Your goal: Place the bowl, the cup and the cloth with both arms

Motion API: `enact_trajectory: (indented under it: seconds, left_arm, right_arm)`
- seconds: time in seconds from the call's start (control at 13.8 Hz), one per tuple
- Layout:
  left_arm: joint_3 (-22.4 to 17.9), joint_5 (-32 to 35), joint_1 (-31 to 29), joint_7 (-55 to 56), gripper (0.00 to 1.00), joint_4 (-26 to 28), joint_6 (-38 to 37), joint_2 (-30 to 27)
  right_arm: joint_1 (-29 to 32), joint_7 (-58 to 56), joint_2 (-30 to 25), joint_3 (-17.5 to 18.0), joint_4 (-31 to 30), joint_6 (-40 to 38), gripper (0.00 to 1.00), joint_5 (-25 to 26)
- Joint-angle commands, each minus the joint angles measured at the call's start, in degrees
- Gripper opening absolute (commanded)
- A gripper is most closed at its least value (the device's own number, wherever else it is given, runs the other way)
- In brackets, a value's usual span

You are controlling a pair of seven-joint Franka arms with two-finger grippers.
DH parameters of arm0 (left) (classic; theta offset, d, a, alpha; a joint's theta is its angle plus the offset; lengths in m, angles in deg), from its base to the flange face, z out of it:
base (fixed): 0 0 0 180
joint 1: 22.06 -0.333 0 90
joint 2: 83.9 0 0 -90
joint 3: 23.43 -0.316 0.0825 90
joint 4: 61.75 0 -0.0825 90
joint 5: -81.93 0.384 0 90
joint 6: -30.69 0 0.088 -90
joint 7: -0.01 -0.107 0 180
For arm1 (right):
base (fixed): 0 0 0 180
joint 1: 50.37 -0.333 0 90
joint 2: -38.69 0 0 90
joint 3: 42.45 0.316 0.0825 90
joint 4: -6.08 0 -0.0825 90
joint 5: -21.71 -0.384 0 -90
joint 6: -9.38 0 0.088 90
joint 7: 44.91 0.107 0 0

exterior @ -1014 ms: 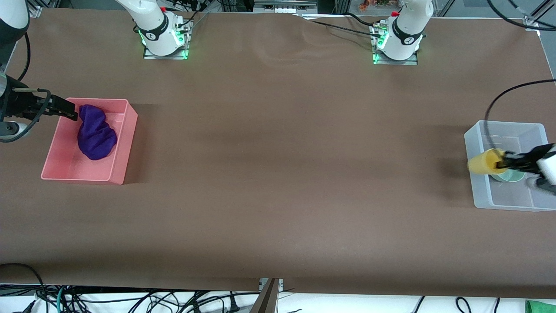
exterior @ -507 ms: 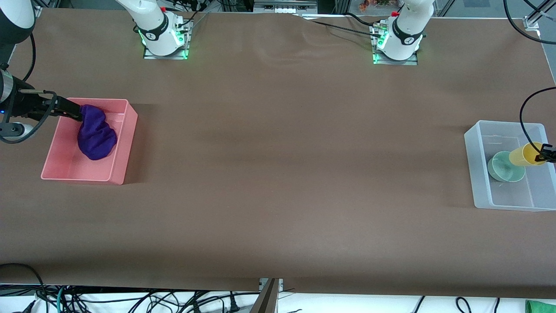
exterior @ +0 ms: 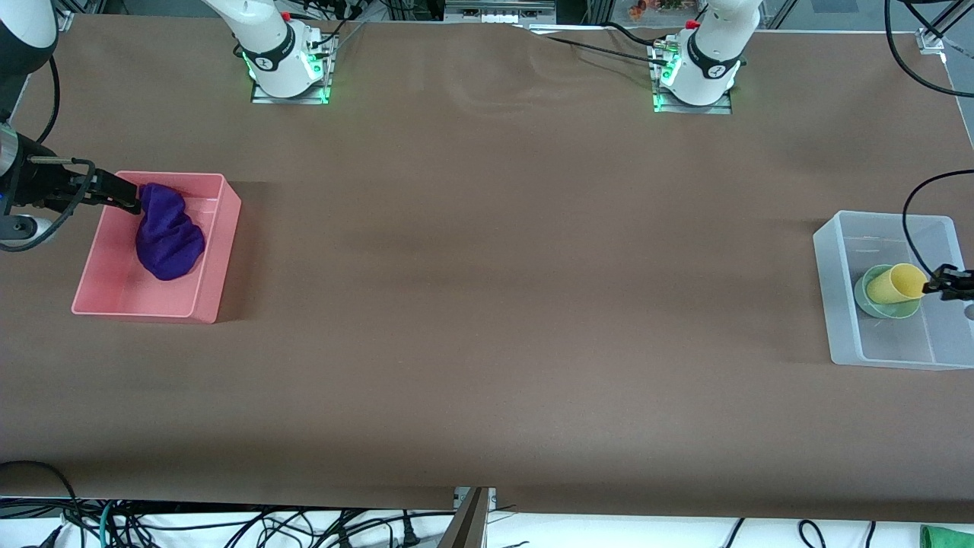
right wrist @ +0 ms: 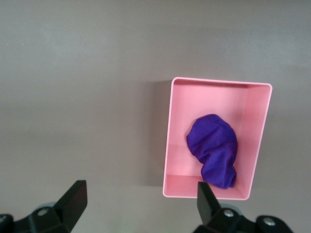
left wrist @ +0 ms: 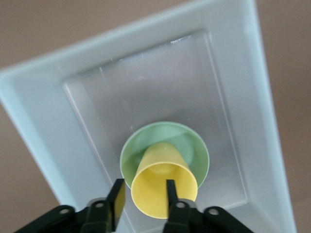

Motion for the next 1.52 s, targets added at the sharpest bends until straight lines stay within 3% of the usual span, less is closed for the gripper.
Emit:
enact_trajectory:
  seconds: [0.0, 0.36, 0.51, 0.8, 0.94, 1.09, 1.23, 1.38, 1.45]
  left_arm:
    - [3.8, -1.0, 0.3, 2.3, 1.00, 0.6, -7.2, -7.3]
    - [13.6, -1.9, 1.4, 21.5, 1.00, 0.6, -15.0, -15.9]
    - [14.6, -2.3, 4.2, 31.6, 1.00, 0.5, -17.3, -18.9]
    - [15.4, -4.1, 7.6, 40.4, 1.00, 1.2, -19.8, -21.5]
    - [11.0, -9.4, 11.4, 41.8, 1.00, 3.4, -19.7, -25.5]
    - [-0.9, -12.0, 22.1, 43.3, 1.00, 8.5, -19.5, -29.9]
    - [-8.7, -13.3, 30.3, 44.0, 1.00, 12.9, -18.0, -33.0]
    - [-15.0, -13.6, 37.9, 44.0, 1.00, 22.3, -11.5, -39.1]
    - [-15.6, -13.0, 39.6, 44.0, 1.00, 25.0, -10.3, -40.5]
  right_arm:
    - [0.0, 0.5, 1.2, 0.2, 2.3, -1.4, 1.00, -0.6]
    - [0.0, 0.5, 1.2, 0.2, 2.3, -1.4, 1.00, -0.6]
    - [0.0, 0.5, 1.2, 0.2, 2.3, -1.3, 1.00, -0.6]
    - [0.0, 0.5, 1.3, 0.2, 2.4, -1.3, 1.00, -0.6]
    - [0.0, 0.5, 1.4, 0.2, 2.4, -1.3, 1.00, -0.6]
    - [0.0, 0.5, 1.4, 0.2, 2.4, -1.3, 1.00, -0.6]
    - [0.0, 0.5, 1.4, 0.1, 2.4, -1.3, 1.00, -0.6]
    - [0.1, 0.5, 1.4, 0.1, 2.4, -1.3, 1.00, -0.6]
    - [0.1, 0.5, 1.4, 0.1, 2.4, -1.3, 1.00, -0.6]
